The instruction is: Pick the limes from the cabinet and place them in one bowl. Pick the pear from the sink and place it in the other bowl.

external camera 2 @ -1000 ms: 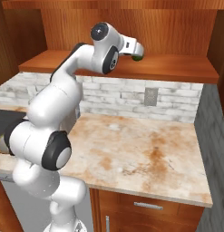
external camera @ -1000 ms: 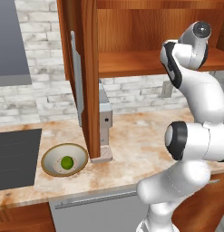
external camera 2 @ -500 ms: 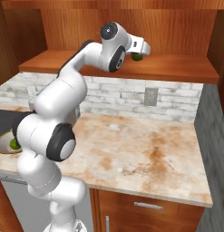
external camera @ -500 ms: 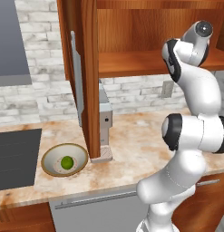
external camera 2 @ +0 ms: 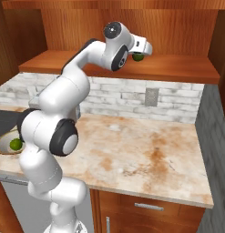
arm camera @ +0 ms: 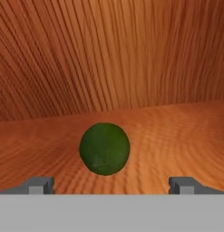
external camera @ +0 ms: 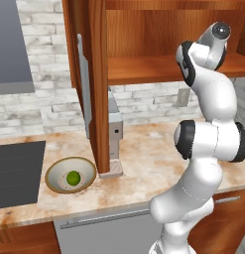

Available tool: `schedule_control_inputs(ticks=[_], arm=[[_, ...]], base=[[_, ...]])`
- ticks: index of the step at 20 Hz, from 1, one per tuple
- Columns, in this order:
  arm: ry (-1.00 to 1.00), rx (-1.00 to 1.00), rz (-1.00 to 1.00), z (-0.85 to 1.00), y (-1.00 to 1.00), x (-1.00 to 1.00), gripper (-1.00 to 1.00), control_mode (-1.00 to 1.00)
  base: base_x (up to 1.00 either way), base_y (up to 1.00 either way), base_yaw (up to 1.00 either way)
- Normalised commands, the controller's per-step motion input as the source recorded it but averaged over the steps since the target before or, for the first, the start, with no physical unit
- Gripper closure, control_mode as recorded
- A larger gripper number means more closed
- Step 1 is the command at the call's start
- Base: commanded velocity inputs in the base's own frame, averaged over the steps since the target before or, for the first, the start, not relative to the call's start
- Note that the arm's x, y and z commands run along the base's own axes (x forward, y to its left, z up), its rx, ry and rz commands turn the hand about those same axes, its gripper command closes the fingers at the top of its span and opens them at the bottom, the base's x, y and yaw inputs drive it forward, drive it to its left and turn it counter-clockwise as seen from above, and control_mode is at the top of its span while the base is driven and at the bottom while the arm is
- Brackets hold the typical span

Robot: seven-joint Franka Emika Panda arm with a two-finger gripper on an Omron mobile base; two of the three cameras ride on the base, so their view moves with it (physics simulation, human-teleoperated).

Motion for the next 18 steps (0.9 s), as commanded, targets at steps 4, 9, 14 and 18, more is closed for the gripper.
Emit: schedule_control_inputs(ticks=[4, 9, 14, 18], arm=[[0.05, 0.0, 0.0, -0.09, 0.0, 0.14, -1.0, -1.0], [0.04, 0.0, 0.0, -0.07, -0.01, 0.21, -1.0, -1.0], [0.04, 0.0, 0.0, -0.02, -0.09, 0.26, -1.0, -1.0], [0.02, 0.0, 0.0, 0.0, -0.16, 0.26, -1.0, -1.0]], base=[[0.0, 0.0, 0.0], [0.0, 0.0, 0.0], [0.0, 0.0, 0.0], [0.0, 0.0, 0.0]])
